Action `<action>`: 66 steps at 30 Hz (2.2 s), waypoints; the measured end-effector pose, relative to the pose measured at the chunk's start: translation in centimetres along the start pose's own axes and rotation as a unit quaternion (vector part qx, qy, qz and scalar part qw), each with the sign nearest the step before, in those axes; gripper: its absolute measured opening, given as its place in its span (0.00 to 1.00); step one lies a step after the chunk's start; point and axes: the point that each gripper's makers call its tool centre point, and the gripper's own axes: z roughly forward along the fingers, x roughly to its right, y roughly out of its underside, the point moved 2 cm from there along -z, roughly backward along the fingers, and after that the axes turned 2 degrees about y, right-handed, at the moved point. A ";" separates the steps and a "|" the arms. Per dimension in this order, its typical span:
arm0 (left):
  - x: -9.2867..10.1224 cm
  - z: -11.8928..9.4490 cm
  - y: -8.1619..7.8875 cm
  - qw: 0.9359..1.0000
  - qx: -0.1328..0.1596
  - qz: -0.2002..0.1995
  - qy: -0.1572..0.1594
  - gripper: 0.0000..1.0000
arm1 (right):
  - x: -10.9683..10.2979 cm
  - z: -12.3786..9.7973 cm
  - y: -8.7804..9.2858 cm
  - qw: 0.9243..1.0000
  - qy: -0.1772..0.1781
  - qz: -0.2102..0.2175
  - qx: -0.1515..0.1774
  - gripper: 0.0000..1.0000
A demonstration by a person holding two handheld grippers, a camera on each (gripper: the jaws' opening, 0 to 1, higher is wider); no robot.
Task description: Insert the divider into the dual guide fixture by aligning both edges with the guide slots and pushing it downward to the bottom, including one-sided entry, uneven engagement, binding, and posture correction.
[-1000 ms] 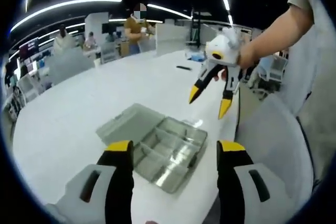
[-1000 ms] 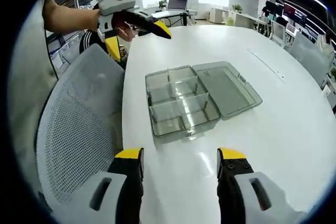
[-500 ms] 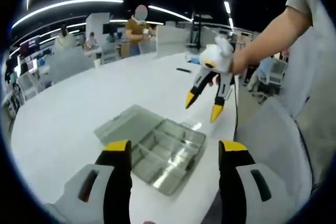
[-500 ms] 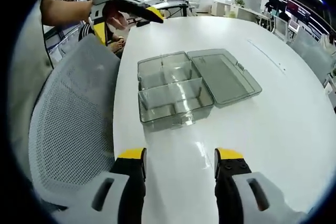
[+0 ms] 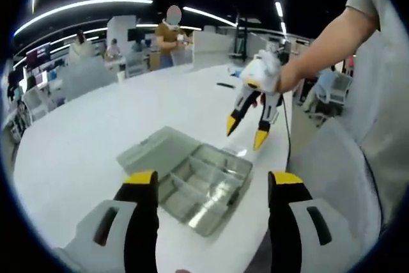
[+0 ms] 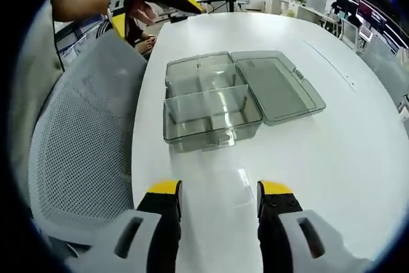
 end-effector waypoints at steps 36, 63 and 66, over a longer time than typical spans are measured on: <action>0.2 -0.3 0.7 1.000 0.000 -0.021 -0.001 0.73 | 0.4 1.9 0.8 0.996 -0.028 -0.069 -0.058 0.36; 0.4 -0.9 1.3 1.000 -0.001 -0.028 -0.007 0.74 | 0.6 2.9 1.3 0.989 -0.044 -0.103 -0.101 0.34; 0.4 -0.9 1.3 1.000 -0.001 -0.029 -0.008 0.74 | 0.7 3.0 1.3 0.988 -0.042 -0.107 -0.104 0.33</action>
